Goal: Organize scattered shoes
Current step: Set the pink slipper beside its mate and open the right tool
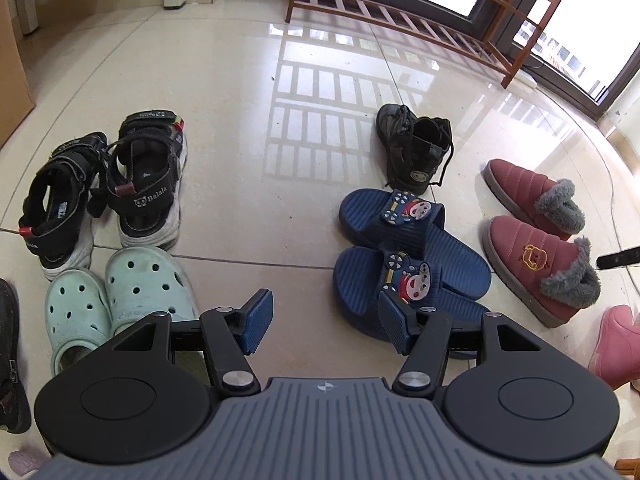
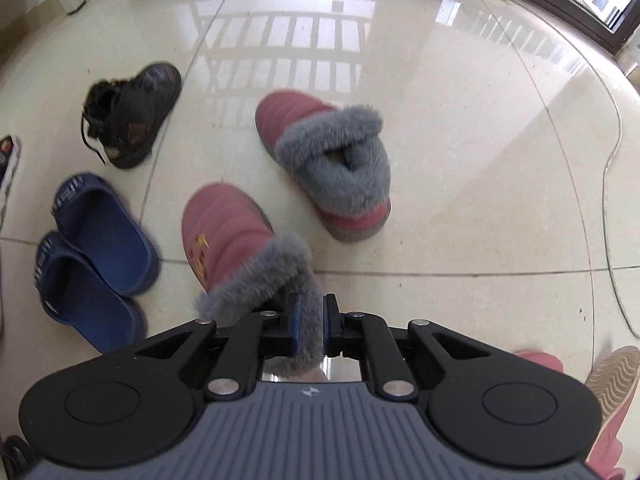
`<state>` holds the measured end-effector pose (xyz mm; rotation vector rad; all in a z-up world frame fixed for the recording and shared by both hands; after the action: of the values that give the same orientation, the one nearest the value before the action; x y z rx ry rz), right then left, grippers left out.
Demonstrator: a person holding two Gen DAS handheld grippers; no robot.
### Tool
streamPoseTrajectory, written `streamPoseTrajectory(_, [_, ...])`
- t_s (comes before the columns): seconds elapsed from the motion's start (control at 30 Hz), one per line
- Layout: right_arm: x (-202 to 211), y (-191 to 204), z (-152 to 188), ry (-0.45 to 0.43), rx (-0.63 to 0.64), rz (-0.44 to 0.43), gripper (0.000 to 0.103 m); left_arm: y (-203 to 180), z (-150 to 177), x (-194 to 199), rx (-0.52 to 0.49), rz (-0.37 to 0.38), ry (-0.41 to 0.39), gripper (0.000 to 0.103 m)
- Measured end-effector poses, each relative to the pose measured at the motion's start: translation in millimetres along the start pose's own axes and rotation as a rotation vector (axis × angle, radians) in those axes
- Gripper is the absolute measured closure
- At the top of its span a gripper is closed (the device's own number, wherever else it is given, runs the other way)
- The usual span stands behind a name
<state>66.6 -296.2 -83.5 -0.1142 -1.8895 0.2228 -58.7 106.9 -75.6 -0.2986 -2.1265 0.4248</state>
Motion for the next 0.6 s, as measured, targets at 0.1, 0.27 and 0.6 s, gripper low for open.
streamPoseTrajectory(0.1, [8,6,-14,-0.029,0.009,-0.023,0.078,0,0,-1,-0.002,0.001,0.002,0.042])
streamPoseTrajectory(0.27, [13,39,-42,-0.064,0.051,-0.088,0.062,-1,1,-3,-0.004,0.008,0.015,0.042])
streamPoseTrajectory(0.6, [6,104,-94,-0.085,0.076,-0.204,0.054,-15,11,-23,0.003,0.048,0.055,0.042])
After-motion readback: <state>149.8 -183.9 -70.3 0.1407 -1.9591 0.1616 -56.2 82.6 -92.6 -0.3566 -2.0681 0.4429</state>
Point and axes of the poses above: each gripper's, at about its wrist camera, not at the fingertips, and x roughly against the way its jaws point, y to its left, z to its underside, the point moved 3 cm from there along -x, roughly the way its jaws point, and after that the axes turned 15 degrees about z, right-handed, at the moved point
